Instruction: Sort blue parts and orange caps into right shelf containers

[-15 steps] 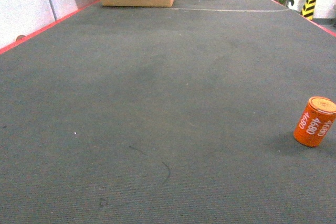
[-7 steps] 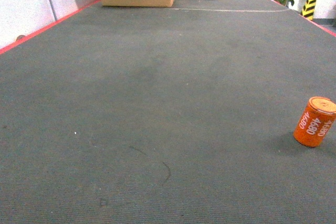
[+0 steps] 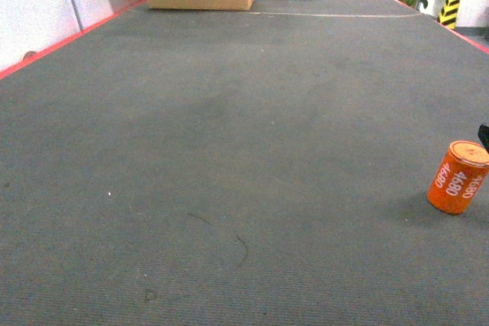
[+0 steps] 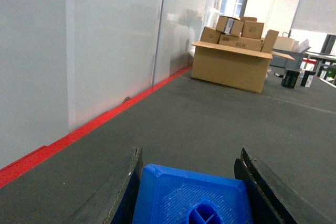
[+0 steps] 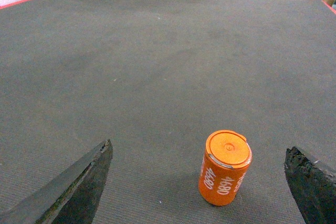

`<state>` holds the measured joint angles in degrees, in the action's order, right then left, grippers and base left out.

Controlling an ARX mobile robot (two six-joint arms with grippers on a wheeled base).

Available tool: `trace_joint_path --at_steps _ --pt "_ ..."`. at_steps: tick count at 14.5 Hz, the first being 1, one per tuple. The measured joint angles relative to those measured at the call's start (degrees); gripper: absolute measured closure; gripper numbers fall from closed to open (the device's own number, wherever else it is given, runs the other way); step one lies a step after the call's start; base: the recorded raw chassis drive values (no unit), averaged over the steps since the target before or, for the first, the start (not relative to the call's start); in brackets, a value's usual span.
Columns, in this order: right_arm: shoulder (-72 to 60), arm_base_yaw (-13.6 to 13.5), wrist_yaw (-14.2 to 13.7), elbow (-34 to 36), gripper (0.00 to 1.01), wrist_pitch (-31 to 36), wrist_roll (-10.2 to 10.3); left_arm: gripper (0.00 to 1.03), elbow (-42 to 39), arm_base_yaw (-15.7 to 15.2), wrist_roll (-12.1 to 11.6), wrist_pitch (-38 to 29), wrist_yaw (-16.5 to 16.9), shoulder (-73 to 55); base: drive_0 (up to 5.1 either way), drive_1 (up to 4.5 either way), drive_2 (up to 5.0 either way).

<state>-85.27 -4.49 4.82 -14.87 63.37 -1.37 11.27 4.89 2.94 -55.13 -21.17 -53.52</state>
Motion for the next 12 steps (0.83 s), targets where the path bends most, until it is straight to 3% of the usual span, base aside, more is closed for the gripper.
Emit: trace_joint_path --at_steps 12 --pt "-13.1 -0.8 -4.3 -11.3 0.03 0.9 -1.6 0.55 0.0 0.0 0.0 0.0 0.0 0.0 0.0 0.00 0.0"
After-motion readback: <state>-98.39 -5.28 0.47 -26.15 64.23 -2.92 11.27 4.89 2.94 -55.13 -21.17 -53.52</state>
